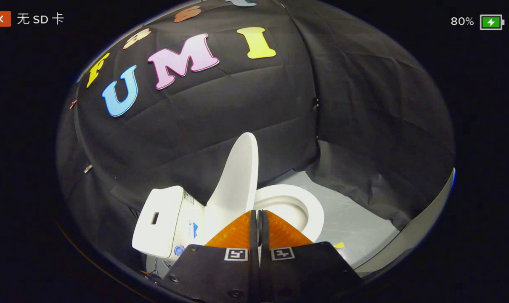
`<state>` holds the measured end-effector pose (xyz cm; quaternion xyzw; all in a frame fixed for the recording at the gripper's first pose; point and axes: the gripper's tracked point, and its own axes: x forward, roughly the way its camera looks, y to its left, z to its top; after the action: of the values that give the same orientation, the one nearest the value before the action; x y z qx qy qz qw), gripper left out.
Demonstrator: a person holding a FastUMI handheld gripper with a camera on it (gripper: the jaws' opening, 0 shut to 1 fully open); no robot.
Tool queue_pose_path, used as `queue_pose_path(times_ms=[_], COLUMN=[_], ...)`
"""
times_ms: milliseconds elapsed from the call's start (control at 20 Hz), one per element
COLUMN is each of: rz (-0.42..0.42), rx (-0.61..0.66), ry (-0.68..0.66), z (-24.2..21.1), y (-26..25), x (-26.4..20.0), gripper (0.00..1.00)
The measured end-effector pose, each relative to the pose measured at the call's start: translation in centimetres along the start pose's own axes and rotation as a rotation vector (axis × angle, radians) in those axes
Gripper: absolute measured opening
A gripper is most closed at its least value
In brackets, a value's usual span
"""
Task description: Open the toilet lid.
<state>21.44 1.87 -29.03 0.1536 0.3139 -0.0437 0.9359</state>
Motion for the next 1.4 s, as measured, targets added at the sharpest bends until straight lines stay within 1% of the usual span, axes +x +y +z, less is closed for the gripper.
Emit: queue_pose_path(times_ms=[700, 1050, 1400], rz=[-0.004, 0.026, 0.069], rx=[-0.171, -0.270, -0.359], ry=[-0.113, -0.157, -0.181], z=[0.3, -0.7, -2.6], y=[10.0, 16.3, 22.9], x=[-2.7, -3.8, -4.6], gripper=[0.06, 0.07, 0.09])
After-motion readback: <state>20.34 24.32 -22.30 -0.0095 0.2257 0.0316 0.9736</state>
